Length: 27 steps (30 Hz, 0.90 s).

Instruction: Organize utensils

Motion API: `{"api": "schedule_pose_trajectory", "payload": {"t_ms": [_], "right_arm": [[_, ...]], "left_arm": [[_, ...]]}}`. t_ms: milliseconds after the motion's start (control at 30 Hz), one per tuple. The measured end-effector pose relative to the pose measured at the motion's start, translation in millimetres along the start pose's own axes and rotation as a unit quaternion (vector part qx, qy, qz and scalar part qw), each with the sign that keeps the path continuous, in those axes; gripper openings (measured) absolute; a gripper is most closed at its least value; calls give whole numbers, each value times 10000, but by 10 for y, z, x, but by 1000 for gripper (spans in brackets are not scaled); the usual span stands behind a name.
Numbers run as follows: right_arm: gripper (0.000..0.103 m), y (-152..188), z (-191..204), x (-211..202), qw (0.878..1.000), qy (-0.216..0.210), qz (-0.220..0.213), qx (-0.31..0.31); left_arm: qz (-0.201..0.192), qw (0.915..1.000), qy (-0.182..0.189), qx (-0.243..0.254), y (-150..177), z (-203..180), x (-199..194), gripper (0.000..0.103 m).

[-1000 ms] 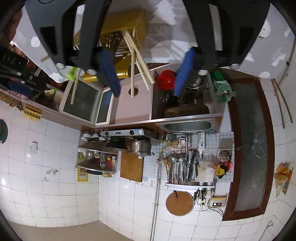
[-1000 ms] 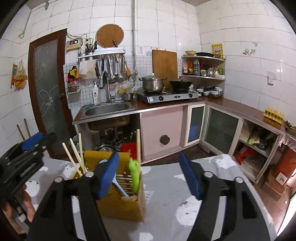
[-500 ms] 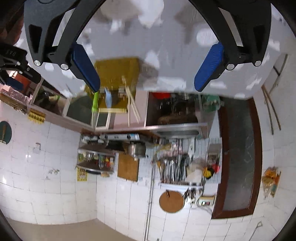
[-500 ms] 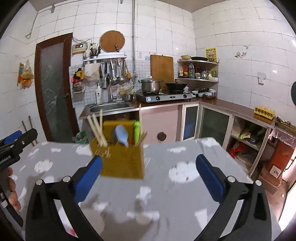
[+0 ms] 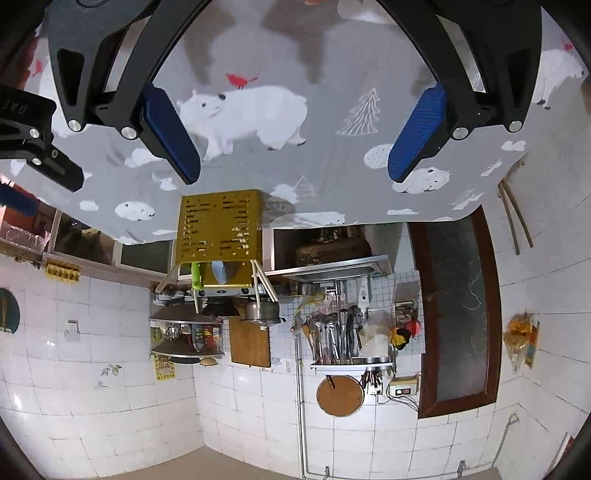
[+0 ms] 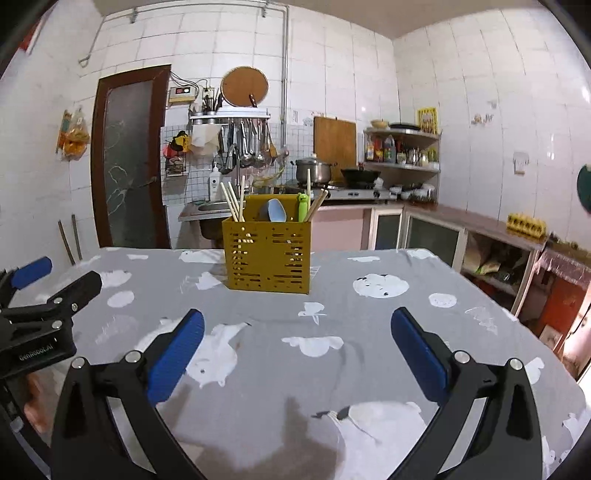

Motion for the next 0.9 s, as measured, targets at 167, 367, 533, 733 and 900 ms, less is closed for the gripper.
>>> {"api": "schedule_pose_trajectory", "payload": {"t_ms": [167,367,533,733,900], "right_arm": [[99,217,-56,-26,9999,75,-84,85],[99,267,-61,-3,9998,141,-97,69],[99,273,-34,2,9998,179,-104,26],[99,268,-111,-18,9995,188,-203,178],[99,268,-136,0,9993,203,-204,247]], "left_arm": [[-278,9995,-128,-118,99,27,-53,98],[-350,9992,-67,-171,190,32,-40,98],[-312,9994,-1,-141,210,17,-26,98],[-45,9998,161,-120,242,1,76,98],[23,9996,167,-224,260,28,102,98]]}}
Point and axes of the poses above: each gripper's, at about its wrist camera, not at the fingertips, and x roughly the way its jaws point, z to its left, y to its underside, the point moved 6 cm from there along x, roughly the way its jaws point, and after that the axes turned 8 degrees about z, right-handed, at the moved point
